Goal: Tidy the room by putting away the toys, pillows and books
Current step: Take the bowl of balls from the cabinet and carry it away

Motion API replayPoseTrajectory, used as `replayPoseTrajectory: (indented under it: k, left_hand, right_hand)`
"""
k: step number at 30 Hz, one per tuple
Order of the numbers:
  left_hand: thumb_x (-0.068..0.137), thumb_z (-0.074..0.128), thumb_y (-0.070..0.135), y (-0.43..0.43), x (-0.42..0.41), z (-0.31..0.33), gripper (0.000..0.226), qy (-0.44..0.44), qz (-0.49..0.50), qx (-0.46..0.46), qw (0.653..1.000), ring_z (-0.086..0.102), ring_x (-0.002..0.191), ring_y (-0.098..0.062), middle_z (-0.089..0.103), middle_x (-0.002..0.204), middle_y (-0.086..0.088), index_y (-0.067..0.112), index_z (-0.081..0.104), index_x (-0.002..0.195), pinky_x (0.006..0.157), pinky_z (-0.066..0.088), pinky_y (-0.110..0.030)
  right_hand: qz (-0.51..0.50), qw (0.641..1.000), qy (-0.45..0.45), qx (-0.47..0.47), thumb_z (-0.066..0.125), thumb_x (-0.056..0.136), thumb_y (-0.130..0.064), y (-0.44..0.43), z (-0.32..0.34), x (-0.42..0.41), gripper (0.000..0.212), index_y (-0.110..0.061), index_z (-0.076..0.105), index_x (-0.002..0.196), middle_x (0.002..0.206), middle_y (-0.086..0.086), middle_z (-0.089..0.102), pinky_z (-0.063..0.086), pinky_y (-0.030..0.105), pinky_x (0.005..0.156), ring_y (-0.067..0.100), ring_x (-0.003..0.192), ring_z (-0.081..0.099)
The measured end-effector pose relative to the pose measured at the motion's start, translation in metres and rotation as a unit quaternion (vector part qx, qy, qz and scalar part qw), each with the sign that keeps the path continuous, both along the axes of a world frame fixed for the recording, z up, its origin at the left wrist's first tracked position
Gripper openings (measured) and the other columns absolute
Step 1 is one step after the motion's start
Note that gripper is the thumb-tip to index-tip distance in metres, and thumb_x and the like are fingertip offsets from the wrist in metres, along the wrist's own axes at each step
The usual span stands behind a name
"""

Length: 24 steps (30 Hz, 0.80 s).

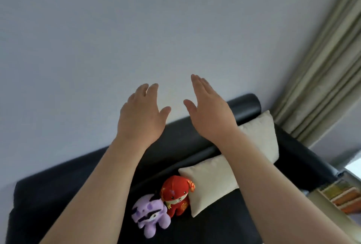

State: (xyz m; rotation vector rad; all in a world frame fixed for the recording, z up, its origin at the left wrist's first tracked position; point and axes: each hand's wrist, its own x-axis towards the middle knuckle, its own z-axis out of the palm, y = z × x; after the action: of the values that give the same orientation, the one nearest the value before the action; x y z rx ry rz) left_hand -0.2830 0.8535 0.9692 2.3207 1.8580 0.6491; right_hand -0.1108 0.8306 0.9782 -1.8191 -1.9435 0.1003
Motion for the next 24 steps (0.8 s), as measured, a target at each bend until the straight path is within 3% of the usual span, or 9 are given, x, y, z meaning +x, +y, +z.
replayPoseTrajectory:
  k: [6, 13, 17, 24]
  left_hand:
    - [0.105, 0.044, 0.046, -0.058, 0.023, 0.088, 0.060, -0.081, -0.105, 0.118, 0.984, 0.029, 0.151, -0.023, 0.028, 0.165, 0.000, 0.025, 0.025, 0.159, 0.118, 0.032, -0.042]
    - [0.107, 0.038, 0.041, -0.135, 0.094, 0.096, 0.056, -0.144, -0.274, 0.068, 0.948, 0.028, 0.150, -0.018, 0.027, 0.164, 0.003, 0.024, 0.025, 0.159, 0.117, 0.029, -0.037]
    - [0.105, 0.043, 0.040, -0.196, 0.151, 0.100, 0.055, -0.176, -0.387, 0.046, 0.904, 0.032, 0.147, -0.016, 0.032, 0.161, 0.003, 0.023, 0.032, 0.157, 0.117, 0.029, -0.035]
    - [0.105, 0.046, 0.039, -0.333, 0.242, 0.104, 0.052, -0.186, -0.552, 0.001, 0.813, 0.035, 0.144, -0.017, 0.034, 0.160, 0.006, 0.028, 0.034, 0.155, 0.114, 0.030, -0.033]
  right_hand:
    - [-0.109, 0.987, -0.018, 0.121, 0.045, 0.107, -0.036, -0.093, 0.088, 0.012, 0.065, -0.018, 0.014, 0.163, 0.169, -0.004, 0.018, 0.017, 0.027, 0.121, 0.012, 0.156, 0.011]
    - [-0.253, 0.955, -0.019, 0.154, 0.049, 0.106, -0.035, -0.219, 0.105, 0.047, 0.065, -0.019, 0.020, 0.162, 0.167, -0.005, 0.024, 0.027, 0.033, 0.122, 0.012, 0.154, 0.020]
    - [-0.360, 0.918, -0.030, 0.165, 0.050, 0.106, -0.032, -0.305, 0.103, 0.077, 0.059, -0.017, 0.028, 0.159, 0.164, -0.005, 0.031, 0.017, 0.014, 0.110, 0.012, 0.152, 0.024]
    - [-0.543, 0.825, -0.022, 0.155, 0.051, 0.106, -0.033, -0.466, 0.097, 0.114, 0.062, -0.020, 0.025, 0.161, 0.165, -0.006, 0.030, 0.031, 0.031, 0.117, 0.014, 0.152, 0.028]
